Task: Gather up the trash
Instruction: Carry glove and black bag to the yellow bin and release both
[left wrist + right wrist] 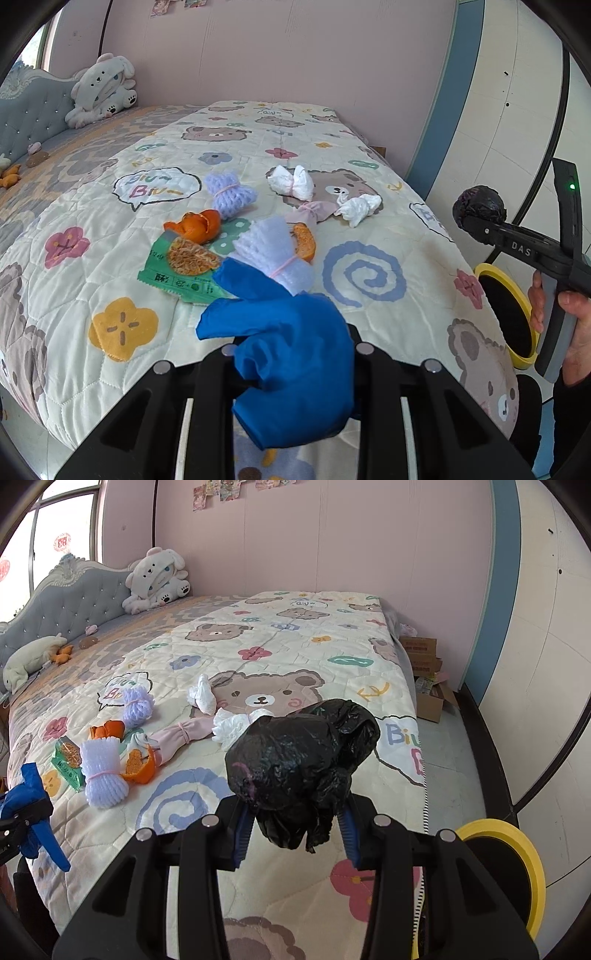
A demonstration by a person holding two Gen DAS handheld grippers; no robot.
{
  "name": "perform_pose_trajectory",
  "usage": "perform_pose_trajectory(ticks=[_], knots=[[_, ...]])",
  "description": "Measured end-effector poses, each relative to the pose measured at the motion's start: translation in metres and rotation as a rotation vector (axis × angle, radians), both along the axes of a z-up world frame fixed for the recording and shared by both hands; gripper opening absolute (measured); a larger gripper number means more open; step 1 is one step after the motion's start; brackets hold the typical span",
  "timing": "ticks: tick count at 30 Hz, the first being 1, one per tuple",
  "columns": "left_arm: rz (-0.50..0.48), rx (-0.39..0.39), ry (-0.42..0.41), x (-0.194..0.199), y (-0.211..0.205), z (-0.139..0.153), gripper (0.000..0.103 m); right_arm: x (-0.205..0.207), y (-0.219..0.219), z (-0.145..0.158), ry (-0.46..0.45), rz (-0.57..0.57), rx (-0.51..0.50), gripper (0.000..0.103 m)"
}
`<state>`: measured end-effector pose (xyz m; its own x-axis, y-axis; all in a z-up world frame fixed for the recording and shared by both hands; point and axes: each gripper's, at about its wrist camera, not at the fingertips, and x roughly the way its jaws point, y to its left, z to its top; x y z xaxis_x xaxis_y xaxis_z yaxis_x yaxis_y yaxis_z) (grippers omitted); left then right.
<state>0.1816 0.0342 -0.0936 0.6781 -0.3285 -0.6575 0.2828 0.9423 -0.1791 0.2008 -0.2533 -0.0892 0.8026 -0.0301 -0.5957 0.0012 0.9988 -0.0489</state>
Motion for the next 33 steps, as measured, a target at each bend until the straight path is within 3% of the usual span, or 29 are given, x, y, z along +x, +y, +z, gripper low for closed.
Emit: perform_pose_trajectory(ticks=[16,33], knots=[[-0.143,0.001,-0.016,0.010,-0.098,0.030,0.023,-0.056,-0.065,0.031,-0.055,-0.074,0.007,0.040],[-0.315,0.010,-0.039,0.011,-0.207,0.048,0.023,-0.096,-0.142,0.042,-0.071,-0.194,0.007,0.041]])
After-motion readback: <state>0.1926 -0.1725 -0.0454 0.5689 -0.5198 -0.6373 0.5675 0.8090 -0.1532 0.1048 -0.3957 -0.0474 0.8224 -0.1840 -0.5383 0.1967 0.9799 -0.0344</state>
